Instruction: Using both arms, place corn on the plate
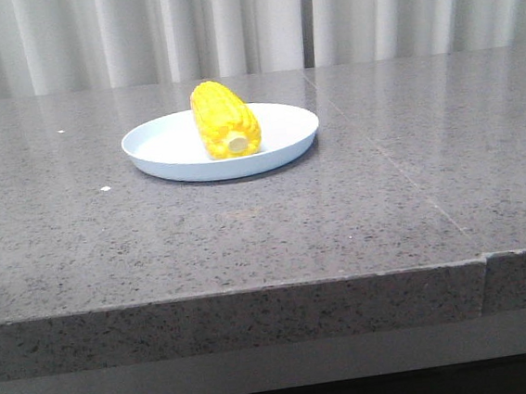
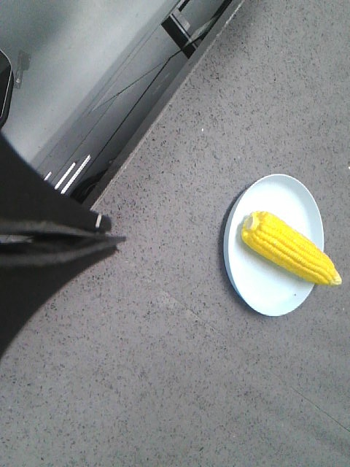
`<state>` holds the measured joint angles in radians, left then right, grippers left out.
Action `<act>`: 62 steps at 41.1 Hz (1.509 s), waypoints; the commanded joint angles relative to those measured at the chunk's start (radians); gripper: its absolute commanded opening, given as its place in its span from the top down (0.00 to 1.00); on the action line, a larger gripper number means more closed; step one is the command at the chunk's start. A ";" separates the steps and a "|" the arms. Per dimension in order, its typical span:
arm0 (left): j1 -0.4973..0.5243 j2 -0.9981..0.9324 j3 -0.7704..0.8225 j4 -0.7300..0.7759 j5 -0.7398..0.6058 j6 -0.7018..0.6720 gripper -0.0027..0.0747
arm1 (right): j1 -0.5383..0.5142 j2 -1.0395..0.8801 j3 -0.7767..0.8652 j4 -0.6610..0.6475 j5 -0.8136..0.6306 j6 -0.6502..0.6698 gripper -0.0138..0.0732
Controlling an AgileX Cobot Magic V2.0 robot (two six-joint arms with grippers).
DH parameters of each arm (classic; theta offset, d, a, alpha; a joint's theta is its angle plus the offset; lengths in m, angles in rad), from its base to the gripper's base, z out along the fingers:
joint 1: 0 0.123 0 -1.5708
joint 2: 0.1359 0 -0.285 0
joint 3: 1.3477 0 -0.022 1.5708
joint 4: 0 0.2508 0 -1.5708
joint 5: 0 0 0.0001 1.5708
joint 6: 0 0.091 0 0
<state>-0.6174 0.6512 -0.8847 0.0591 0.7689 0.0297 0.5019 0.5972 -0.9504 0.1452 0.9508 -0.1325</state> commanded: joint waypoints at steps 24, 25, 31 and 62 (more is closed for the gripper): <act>0.038 -0.041 0.014 -0.004 -0.081 -0.010 0.99 | -0.002 0.004 -0.022 -0.004 -0.067 -0.002 0.92; 0.061 -0.053 0.024 0.017 -0.089 -0.010 0.99 | -0.002 0.004 -0.022 -0.004 -0.067 -0.002 0.92; 0.234 -0.163 0.160 0.009 -0.208 -0.010 0.99 | -0.002 0.004 -0.022 -0.004 -0.067 -0.002 0.92; 0.647 -0.675 0.892 -0.059 -0.829 -0.010 0.99 | -0.002 0.004 -0.022 -0.004 -0.066 -0.002 0.92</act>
<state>0.0307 -0.0035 0.0056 0.0096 0.0368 0.0297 0.5019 0.5972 -0.9504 0.1452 0.9508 -0.1308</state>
